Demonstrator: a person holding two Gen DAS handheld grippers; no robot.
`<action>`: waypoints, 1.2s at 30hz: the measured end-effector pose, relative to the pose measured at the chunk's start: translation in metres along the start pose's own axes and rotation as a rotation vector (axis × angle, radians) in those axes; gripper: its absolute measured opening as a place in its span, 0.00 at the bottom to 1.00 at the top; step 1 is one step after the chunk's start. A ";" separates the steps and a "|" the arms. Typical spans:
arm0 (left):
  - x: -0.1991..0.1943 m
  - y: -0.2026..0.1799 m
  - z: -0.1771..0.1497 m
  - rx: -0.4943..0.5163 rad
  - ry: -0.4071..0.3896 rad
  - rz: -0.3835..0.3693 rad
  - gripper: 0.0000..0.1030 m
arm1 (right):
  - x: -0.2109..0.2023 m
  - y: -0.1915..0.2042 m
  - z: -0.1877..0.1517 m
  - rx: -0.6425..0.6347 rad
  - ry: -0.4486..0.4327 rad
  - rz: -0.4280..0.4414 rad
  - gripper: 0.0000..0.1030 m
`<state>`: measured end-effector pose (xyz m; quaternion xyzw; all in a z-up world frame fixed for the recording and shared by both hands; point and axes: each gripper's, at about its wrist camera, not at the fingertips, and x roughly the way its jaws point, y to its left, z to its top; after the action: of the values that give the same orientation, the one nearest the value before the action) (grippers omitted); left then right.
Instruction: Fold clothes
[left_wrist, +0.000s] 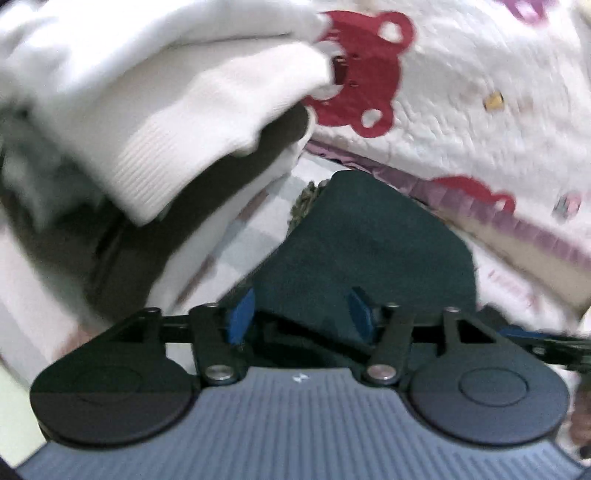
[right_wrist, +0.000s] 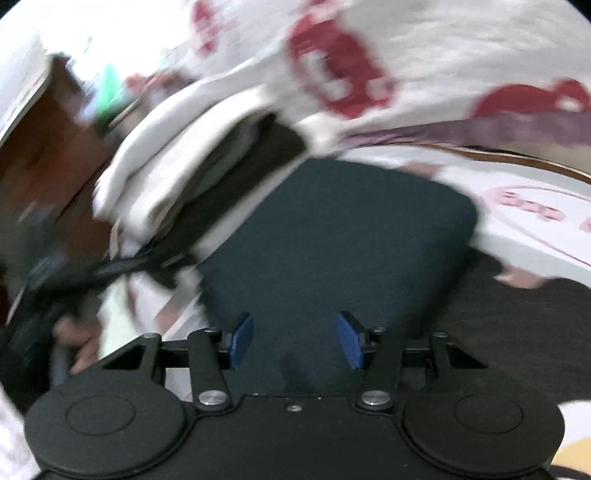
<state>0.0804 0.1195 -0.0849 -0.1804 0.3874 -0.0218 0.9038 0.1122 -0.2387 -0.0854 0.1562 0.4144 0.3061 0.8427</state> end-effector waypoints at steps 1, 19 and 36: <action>0.000 0.007 0.000 -0.035 0.015 0.004 0.62 | -0.001 -0.009 0.002 0.035 -0.003 -0.018 0.55; 0.042 0.069 -0.034 -0.596 0.193 -0.170 0.69 | 0.027 -0.058 -0.005 0.305 0.003 -0.089 0.59; 0.058 0.080 -0.040 -0.669 0.044 -0.205 0.67 | 0.034 -0.059 -0.009 0.388 0.012 -0.037 0.61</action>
<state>0.0851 0.1715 -0.1779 -0.5039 0.3721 0.0118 0.7794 0.1437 -0.2622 -0.1418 0.3063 0.4736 0.2058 0.7997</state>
